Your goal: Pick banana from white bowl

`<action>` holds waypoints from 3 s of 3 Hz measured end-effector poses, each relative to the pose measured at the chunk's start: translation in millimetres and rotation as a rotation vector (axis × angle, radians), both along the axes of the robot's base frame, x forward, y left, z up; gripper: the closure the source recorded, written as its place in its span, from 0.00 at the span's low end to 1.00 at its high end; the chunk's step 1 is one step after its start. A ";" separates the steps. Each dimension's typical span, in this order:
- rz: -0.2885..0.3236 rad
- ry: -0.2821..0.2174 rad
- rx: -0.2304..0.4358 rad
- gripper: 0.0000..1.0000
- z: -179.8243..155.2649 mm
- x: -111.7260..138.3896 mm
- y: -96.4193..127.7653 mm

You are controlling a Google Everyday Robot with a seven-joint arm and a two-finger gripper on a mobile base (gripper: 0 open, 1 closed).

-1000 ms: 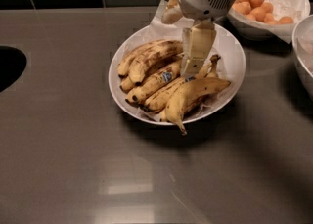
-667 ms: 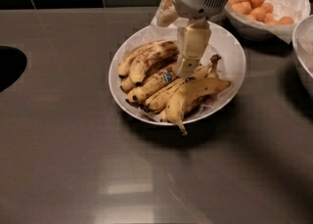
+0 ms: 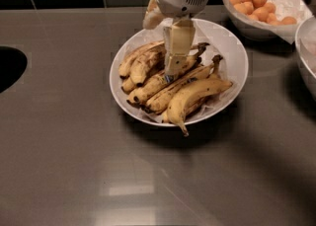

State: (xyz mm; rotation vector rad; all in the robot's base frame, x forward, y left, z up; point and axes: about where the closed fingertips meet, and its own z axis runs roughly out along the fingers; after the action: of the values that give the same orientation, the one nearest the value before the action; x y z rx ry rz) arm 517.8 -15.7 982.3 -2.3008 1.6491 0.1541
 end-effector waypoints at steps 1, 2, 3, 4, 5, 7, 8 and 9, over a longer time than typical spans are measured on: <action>0.020 0.016 0.000 0.26 -7.4 3.8 10.4; 0.019 0.028 -0.004 0.28 -13.6 5.2 12.3; 0.004 0.035 -0.016 0.32 -18.0 5.8 8.4; -0.002 0.035 -0.025 0.34 -19.3 7.7 5.9; 0.012 0.038 -0.044 0.33 -18.3 12.9 8.1; 0.025 0.032 -0.053 0.34 -19.8 24.7 8.5; 0.023 0.045 -0.047 0.33 -28.9 25.9 1.8; 0.024 0.054 -0.055 0.34 -32.9 27.3 -1.7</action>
Offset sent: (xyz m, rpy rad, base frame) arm -0.0111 -0.0018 -0.0268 -0.0680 0.1170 0.0312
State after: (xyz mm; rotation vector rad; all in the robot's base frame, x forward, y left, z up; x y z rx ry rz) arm 545.1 -17.4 949.4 -2.3778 1.6718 0.1808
